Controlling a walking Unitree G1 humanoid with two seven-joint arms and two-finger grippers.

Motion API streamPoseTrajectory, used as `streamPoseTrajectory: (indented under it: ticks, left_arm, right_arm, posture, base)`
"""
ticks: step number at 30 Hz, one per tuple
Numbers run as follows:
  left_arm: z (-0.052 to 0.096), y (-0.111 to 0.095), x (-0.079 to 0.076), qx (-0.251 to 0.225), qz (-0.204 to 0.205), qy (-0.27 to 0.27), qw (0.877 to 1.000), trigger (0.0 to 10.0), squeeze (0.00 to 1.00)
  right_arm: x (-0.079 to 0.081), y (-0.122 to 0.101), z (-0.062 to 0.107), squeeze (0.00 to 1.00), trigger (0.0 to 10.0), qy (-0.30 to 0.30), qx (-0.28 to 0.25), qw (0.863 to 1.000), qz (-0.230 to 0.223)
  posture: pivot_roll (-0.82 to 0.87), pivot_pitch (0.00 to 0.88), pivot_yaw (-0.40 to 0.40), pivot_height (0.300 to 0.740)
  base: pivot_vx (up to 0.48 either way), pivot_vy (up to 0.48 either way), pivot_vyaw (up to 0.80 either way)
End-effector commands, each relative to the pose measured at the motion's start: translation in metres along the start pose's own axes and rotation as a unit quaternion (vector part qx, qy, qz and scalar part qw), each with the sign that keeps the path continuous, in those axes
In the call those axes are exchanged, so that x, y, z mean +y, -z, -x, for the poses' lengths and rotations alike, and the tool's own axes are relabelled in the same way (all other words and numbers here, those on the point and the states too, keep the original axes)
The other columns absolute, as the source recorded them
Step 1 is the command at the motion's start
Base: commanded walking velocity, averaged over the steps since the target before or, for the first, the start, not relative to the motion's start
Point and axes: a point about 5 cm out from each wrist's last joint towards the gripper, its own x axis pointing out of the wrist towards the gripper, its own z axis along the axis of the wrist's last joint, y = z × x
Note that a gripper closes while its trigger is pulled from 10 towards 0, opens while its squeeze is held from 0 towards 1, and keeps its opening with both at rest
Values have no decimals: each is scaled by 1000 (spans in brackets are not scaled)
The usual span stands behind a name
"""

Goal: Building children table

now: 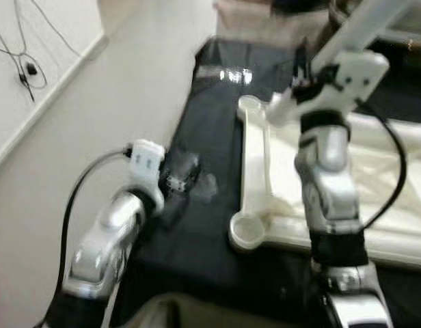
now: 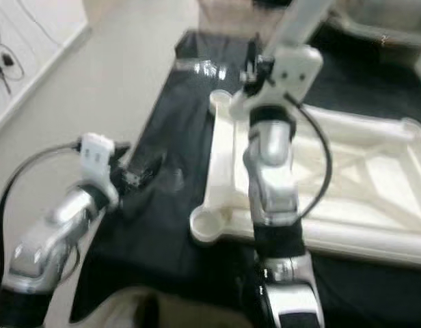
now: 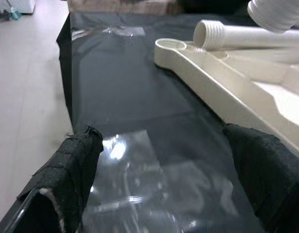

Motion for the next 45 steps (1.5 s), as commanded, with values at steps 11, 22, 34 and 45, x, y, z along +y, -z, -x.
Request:
streamPoseTrajectory:
  ticks: [11, 22, 34, 45]
  left_arm:
    - [2, 9, -9, 11, -28, 8, 1000, 10000, 0]
    - [2, 14, -2, 27, -28, -27, 999, 10000, 0]
    - [2, 15, -4, 22, -45, -20, 999, 10000, 0]
    - [1, 17, -2, 27, -52, -33, 998, 10000, 0]
  right_arm:
    - [-3, 5, 3, 0, 10000, -24, 23, 999, -42]
    - [-1, 11, 4, 0, 10000, -27, 50, 996, -71]
    - [-5, 16, 7, 0, 10000, -25, 59, 996, -64]
    - [-8, 16, 6, 0, 10000, -25, 62, 996, -65]
  posture:
    - [100, 201, -83, 740]
    - [98, 203, -81, 740]
    - [94, 193, -81, 740]
    - [95, 187, -85, 740]
  base:
    - [0, -82, 257]
    - [0, -344, 145]
    - [0, -194, 0]
    - [0, -479, 0]
